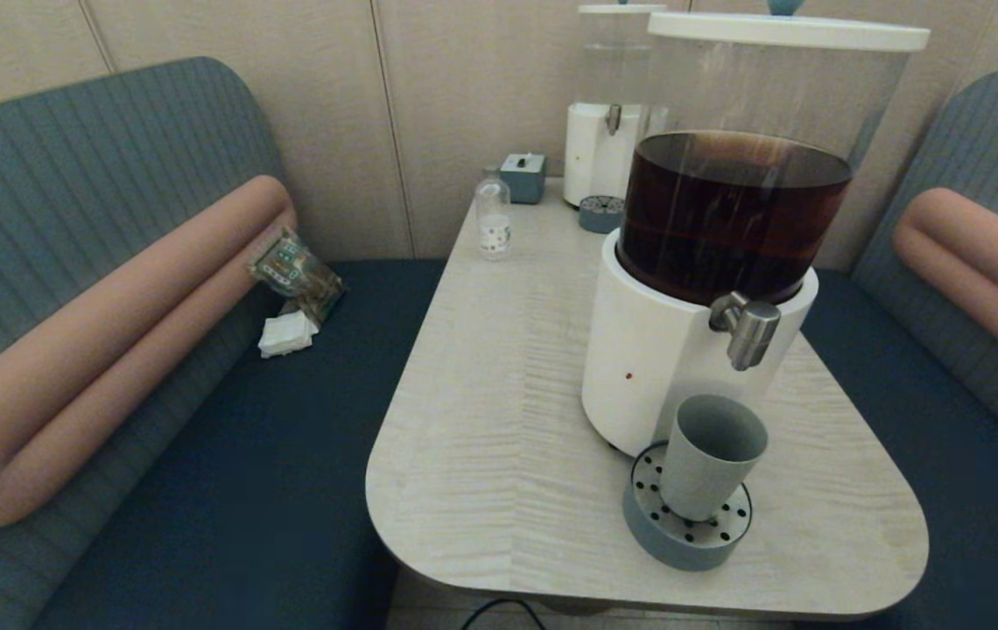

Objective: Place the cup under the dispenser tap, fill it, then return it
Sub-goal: Turn on the faucet

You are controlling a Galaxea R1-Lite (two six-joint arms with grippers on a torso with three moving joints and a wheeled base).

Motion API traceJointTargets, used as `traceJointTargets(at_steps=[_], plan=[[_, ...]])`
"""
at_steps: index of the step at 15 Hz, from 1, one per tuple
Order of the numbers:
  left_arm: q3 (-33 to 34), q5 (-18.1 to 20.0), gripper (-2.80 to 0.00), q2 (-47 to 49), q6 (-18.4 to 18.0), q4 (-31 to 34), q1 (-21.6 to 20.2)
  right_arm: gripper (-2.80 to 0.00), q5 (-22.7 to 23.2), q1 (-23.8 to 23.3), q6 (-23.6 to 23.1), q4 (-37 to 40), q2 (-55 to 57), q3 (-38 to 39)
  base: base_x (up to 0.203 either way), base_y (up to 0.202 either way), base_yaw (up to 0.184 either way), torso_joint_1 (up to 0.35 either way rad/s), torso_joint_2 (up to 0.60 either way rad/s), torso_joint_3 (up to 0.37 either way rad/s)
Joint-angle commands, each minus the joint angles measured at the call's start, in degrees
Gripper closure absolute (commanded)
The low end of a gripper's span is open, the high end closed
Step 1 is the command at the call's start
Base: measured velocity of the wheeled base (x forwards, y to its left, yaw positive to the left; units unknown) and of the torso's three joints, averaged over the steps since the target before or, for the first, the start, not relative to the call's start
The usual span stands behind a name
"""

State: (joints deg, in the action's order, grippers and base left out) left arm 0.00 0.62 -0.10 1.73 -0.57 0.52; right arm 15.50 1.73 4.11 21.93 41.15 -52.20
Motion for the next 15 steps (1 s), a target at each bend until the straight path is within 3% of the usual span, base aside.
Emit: traceJointTargets(at_steps=[1, 5, 7, 12, 15], plan=[[0.09, -0.01, 0.00, 0.01, 0.03, -0.04, 0.00, 0.00, 0.87, 1.07, -0.11, 0.47, 7.71, -1.16, 0.000, 0.000, 0.000, 0.000, 0.00, 0.000], [0.09, -0.01, 0.00, 0.01, 0.03, -0.04, 0.00, 0.00, 1.75, 11.47, -0.33, 1.05, 16.31, -5.57, 0.000, 0.000, 0.000, 0.000, 0.00, 0.000], [0.09, -0.01, 0.00, 0.01, 0.03, -0.04, 0.00, 0.00, 1.88, 14.07, -0.49, 0.21, 19.70, -8.63, 0.000, 0.000, 0.000, 0.000, 0.00, 0.000], [0.09, -0.01, 0.00, 0.01, 0.11, -0.04, 0.00, 0.00, 2.05, 13.99, 0.07, 0.64, 31.55, -19.89, 0.000, 0.000, 0.000, 0.000, 0.00, 0.000], [0.09, -0.01, 0.00, 0.01, 0.11, -0.04, 0.00, 0.00, -4.04, 13.18, 0.49, 0.53, 39.70, -24.92, 0.000, 0.000, 0.000, 0.000, 0.00, 0.000]])
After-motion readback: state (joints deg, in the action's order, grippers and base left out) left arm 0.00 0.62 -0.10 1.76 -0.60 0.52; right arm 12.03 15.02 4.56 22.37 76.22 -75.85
